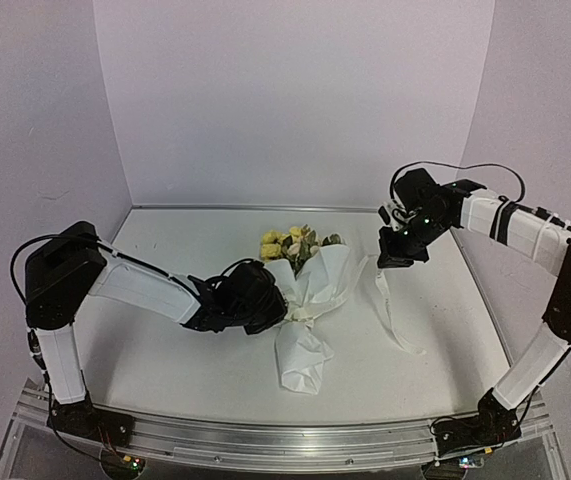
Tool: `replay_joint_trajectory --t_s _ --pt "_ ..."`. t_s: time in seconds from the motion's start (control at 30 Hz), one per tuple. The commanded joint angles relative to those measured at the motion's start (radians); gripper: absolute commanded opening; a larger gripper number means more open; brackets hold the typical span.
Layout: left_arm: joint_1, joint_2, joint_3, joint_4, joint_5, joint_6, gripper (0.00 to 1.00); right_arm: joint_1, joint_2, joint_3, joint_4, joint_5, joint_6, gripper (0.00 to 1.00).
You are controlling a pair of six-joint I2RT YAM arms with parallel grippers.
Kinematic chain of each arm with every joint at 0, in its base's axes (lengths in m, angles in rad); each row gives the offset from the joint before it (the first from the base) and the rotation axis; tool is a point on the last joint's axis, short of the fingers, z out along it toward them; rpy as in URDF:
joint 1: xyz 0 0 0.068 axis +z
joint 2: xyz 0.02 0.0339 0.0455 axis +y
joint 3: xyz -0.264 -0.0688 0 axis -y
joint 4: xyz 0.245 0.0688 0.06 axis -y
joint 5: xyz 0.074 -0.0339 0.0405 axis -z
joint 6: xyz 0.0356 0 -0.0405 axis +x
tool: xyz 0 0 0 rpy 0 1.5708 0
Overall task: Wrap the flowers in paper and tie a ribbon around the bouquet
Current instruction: Cross the half-tied ribbon with the folded bouquet.
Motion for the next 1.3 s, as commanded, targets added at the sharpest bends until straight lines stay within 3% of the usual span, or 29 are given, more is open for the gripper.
replay_joint_trajectory --t_s 0.0,0.2,0.37,0.5,0.8,0.93,1.13,1.27 --pt "-0.001 -0.051 0.032 0.027 -0.025 0.036 0.0 0.014 -0.072 -0.011 -0.046 -0.032 0.008 0.0" --pt "0.017 -0.194 -0.004 -0.149 -0.09 0.203 0.0 0.14 -0.184 -0.147 -0.095 -0.067 -0.013 0.0" --pt "0.039 -0.292 -0.107 -0.199 -0.08 0.297 0.0 0.283 -0.274 -0.311 -0.126 0.006 -0.031 0.0" --pt "0.038 -0.362 -0.202 -0.169 -0.052 0.346 0.0 0.406 -0.345 -0.474 -0.071 0.125 -0.072 0.0" --pt "0.038 -0.396 -0.334 -0.015 0.0 0.422 0.01 0.466 -0.372 -0.706 0.205 0.21 -0.065 0.0" --pt "0.038 -0.432 -0.35 -0.014 -0.031 0.461 0.15 0.51 -0.373 -0.737 0.304 0.216 -0.093 0.09" --pt "0.053 -0.553 -0.368 -0.06 -0.118 0.547 0.37 0.537 -0.386 -0.708 0.322 0.241 -0.14 0.31" --pt "0.09 -0.651 -0.378 -0.076 -0.045 0.66 0.44 0.537 -0.397 -0.683 0.325 0.332 -0.142 0.54"
